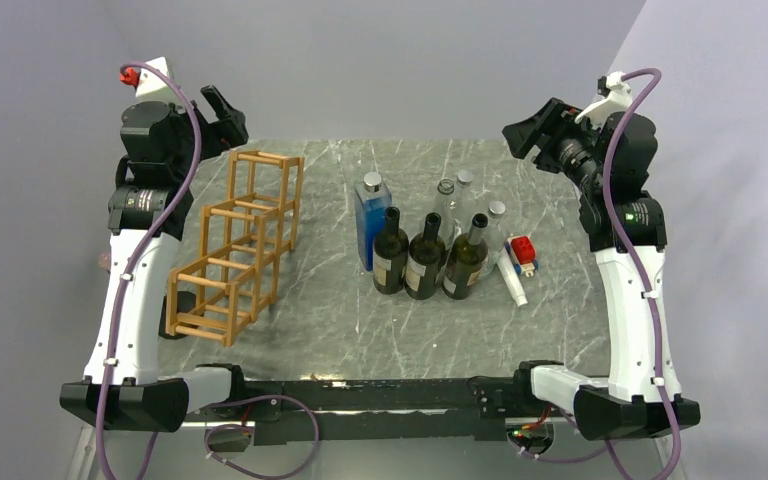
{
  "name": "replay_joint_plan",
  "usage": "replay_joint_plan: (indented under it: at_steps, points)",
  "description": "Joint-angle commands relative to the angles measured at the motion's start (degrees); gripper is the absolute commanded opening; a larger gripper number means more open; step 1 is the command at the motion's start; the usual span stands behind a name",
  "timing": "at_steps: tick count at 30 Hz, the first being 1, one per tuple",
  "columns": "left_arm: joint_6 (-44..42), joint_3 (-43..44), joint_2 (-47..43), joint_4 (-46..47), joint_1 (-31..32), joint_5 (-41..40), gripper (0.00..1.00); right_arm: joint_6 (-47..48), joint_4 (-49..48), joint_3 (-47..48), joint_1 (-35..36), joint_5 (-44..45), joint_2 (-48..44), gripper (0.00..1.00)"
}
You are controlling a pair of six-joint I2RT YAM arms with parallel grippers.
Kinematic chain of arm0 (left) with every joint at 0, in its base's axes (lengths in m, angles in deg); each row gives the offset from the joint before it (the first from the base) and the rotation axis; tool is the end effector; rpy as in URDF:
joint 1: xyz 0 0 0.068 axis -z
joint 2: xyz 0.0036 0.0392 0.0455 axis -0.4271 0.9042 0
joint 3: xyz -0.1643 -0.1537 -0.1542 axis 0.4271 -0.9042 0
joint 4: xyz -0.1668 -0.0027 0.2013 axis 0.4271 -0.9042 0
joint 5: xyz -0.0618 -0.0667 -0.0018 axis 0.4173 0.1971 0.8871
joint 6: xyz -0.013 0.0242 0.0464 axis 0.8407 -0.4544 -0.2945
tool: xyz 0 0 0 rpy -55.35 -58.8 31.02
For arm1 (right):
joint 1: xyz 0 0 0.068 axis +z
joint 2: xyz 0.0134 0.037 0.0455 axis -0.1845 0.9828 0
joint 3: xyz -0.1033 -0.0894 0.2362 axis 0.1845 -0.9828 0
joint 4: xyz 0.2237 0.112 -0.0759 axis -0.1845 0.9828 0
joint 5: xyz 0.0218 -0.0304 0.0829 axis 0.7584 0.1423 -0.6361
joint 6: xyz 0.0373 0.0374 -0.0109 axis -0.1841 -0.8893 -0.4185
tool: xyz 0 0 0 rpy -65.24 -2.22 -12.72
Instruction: Put the wine bottle on the wine rack
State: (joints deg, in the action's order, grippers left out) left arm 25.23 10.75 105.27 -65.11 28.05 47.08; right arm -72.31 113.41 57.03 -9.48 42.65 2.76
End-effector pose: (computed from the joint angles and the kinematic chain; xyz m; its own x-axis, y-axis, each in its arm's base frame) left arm 0.2488 -0.0100 0.4829 -0.1129 -0.3458 -0.9315 -0.0512 0.9383 -0.3421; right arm 0.2226 0.0134 0.4897 -0.2502 0.4104 -0.8769 -0.1768 0.8711 0.4581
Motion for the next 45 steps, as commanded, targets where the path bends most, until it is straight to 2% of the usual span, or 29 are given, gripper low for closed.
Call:
replay_joint_plan:
  at_steps: [1, 3, 5, 7, 8, 11, 13, 16, 18, 22, 26, 31, 34, 36, 39, 40, 42, 45]
  points:
    - [1.52, -0.47, -1.4, 3.48, 0.05, -0.02, 0.99, 0.97, 0.46, -0.74, -0.53, 2.26, -2.19, 0.78]
    - [3.24, -0.49, -1.25, 3.97, 0.05, -1.22, 0.99, 0.98, 0.05, -1.36, -0.53, 2.54, -2.71, 0.79]
    - [7.33, 0.19, -1.3, 3.3, 0.05, -4.55, 0.99, 1.04, 1.39, -0.56, -0.53, 3.14, -2.36, 0.75]
    - [7.8, 0.78, -1.48, 1.72, 0.05, -6.63, 0.99, 1.32, 5.73, 3.13, -0.58, 4.94, -0.4, 0.73]
    - [7.09, 0.55, -1.66, 2.12, 0.05, -5.57, 0.99, 1.84, 8.24, 5.08, -0.58, 5.41, 0.75, 0.76]
    - [2.47, 0.87, -0.9, 2.21, 0.05, 6.55, 0.99, 3.81, 13.27, 9.81, -0.6, 4.29, 3.08, 0.99]
    - [-0.95, 0.41, -0.29, 3.12, 0.05, 17.79, 0.99, 7.49, 13.04, 10.08, -0.6, -2.79, 3.33, 1.0]
    - [-1.47, -0.14, 0.66, 4.47, 0.05, 29.74, 0.99, 12.82, 14.09, 11.26, -0.23, -15.6, 4.35, 1.0]
    - [-1.13, -0.52, 0.9, 5.8, 0.05, 35.22, 0.99, 14.12, 12.59, 8.99, 1.5, -16.18, 3.19, 1.0]
    - [-0.34, -0.75, 1.24, 8.4, 0.09, 42.02, 0.99, 17.79, 6.56, 1.57, 11.77, -9.6, -1.96, 1.0]
    - [0.94, -0.93, 2.27, 10.11, 0.22, 43.71, 0.99, 18.37, 1.57, -5.63, 22.27, 4.41, -5.75, 0.98]
    - [1.22, -1.46, 2.88, 10.64, 0.22, 43.4, 0.99, 17.99, -4.93, -13.97, 28.25, 8.45, -9.8, 0.7]
    - [1.45, -1.46, 3.36, 10.91, 0.31, 42.88, 0.99, 19.3, -2.21, -13.63, 30.61, 9.23, -8.08, 0.56]
    - [1.65, -1.18, 3.74, 11.02, 0.31, 42.65, 0.99, 20.35, 0.02, -12.66, 32.49, 9.43, -6.12, 0.51]
    - [1.05, -0.61, 3.8, 10.64, 0.46, 42.48, 0.99, 20.28, 0.53, -13.26, 35.07, 10.55, -4.43, 0.52]
    - [0.66, -0.51, 3.72, 10.31, 0.55, 42.09, 0.99, 19.71, 0.8, -13.42, 35.6, 12.17, -3.82, 0.56]
    - [-0.13, -0.57, 3.25, 9.55, 0.65, 41.02, 0.99, 18.23, 1.65, -13.37, 36.6, 16.94, -2.46, 0.72]
    - [-0.87, -0.75, 2.91, 8.79, 0.73, 40.05, 0.99, 17.69, 1.52, -13.68, 37.88, 21.21, -1.7, 0.74]
